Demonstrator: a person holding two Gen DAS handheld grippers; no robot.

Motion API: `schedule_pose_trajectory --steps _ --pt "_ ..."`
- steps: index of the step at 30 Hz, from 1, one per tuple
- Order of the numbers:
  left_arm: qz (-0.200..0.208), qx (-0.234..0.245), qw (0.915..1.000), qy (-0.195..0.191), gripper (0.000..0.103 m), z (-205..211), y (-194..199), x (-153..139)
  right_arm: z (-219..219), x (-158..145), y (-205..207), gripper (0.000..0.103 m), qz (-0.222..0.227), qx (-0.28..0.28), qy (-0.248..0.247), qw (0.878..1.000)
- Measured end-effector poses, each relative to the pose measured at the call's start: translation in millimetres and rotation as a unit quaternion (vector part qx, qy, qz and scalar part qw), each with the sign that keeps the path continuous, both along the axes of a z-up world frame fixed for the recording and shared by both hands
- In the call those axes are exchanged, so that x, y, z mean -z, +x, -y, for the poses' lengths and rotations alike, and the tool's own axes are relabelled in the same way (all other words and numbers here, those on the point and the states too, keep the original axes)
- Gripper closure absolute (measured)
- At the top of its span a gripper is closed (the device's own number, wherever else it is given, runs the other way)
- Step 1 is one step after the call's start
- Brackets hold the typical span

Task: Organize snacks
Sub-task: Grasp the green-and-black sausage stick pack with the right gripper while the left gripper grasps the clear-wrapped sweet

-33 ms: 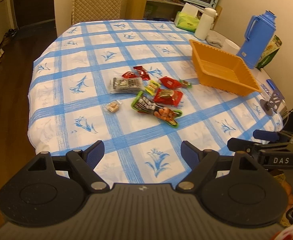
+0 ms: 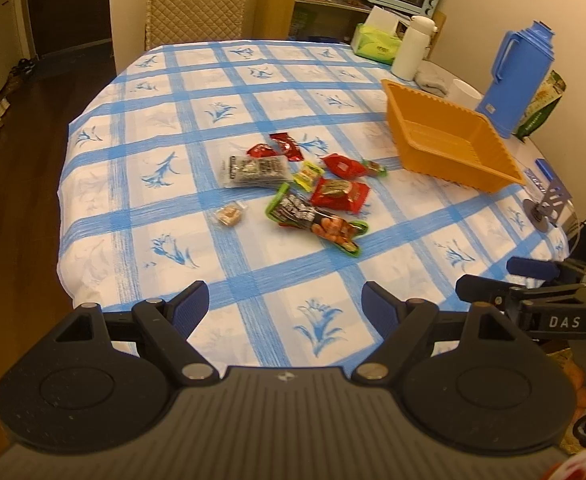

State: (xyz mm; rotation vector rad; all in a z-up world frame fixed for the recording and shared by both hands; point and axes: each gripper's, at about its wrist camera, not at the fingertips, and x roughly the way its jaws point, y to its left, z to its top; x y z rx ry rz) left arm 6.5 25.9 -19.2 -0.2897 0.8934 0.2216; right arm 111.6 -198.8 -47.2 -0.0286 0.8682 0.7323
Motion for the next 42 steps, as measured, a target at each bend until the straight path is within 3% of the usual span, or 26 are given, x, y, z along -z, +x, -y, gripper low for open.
schedule_pose_trajectory --steps 4,7,13,16,23,42 --pt "0.001 -0.008 1.0000 0.001 0.021 -10.5 5.0 9.9 -13.3 8.1 5.5 0.001 0.025 -0.037 0.008 0.999" --pt "0.001 -0.012 0.9999 0.002 0.021 -16.7 9.0 16.2 -24.6 13.6 13.5 0.015 0.029 -0.064 0.013 0.997" --pt "0.000 -0.025 0.9997 0.004 0.021 -26.5 17.3 26.1 -49.9 24.5 27.9 0.020 0.049 -0.112 0.008 0.992" --pt "0.001 -0.031 0.9995 0.005 0.021 -30.5 20.7 30.4 -62.7 30.0 34.0 0.032 0.060 -0.146 0.006 0.987" --pt "-0.004 -0.045 0.9990 0.004 0.022 -40.1 28.7 42.6 -91.7 44.8 49.4 0.047 0.069 -0.198 -0.007 0.978" --pt "-0.024 -0.061 0.9978 -0.002 0.027 -53.7 48.4 62.5 -137.6 74.5 72.0 0.062 0.115 -0.302 -0.070 0.944"
